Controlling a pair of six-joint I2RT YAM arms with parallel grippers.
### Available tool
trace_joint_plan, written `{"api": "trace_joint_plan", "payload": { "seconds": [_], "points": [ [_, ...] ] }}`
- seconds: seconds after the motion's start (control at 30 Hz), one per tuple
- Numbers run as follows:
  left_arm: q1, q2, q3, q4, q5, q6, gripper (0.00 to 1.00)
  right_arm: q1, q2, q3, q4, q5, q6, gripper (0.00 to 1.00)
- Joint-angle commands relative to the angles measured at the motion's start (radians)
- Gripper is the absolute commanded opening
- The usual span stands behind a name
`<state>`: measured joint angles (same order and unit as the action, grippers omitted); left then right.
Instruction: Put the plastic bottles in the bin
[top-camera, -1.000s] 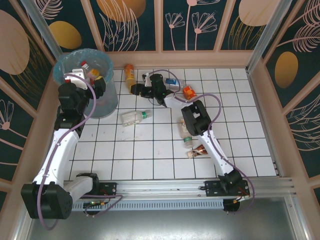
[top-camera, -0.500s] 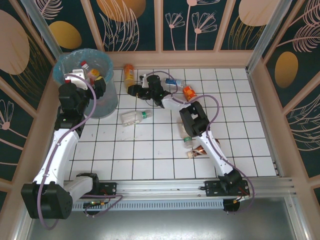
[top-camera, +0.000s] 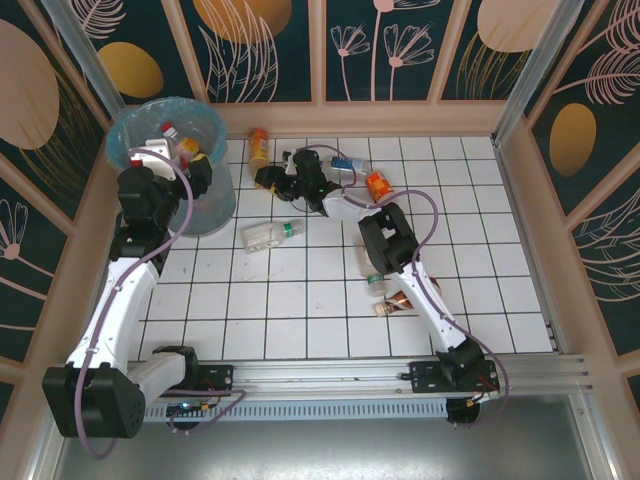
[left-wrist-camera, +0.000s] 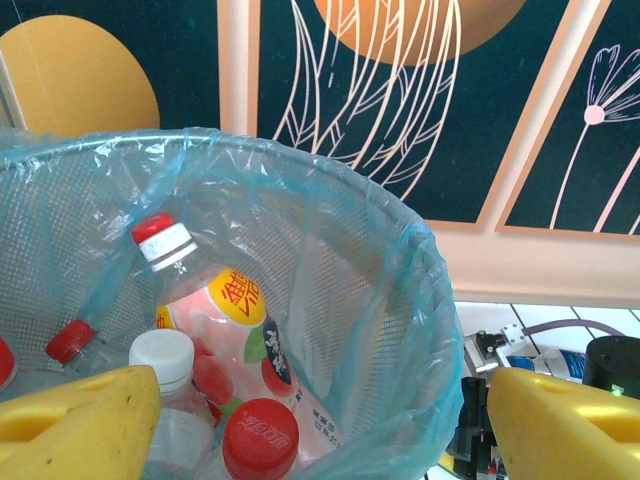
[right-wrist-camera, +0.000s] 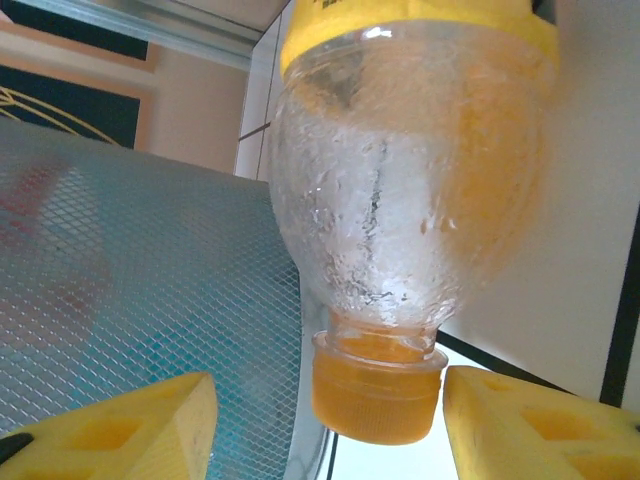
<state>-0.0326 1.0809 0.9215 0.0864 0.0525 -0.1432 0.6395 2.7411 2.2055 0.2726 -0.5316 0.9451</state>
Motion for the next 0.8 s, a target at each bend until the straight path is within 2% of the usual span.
{"api": "trace_joint_plan", "payload": {
  "seconds": [0.0, 0.23, 0.77],
  "points": [
    [-0.003, -0.004, -0.012, 0.039, 0.015, -0.004, 0.85, 0.026, 0.040, -0.001, -0.097, 0.023, 0.105, 0.62],
    [-0.003, -0.007, -0.013, 0.038, 0.012, -0.004, 0.85, 0.038, 0.044, 0.023, -0.186, 0.085, 0.132, 0.61],
    [-0.002, -0.006, -0.017, 0.042, 0.013, -0.006, 0.85, 0.044, 0.075, 0.096, -0.218, 0.022, 0.139, 0.57]
  ]
}}
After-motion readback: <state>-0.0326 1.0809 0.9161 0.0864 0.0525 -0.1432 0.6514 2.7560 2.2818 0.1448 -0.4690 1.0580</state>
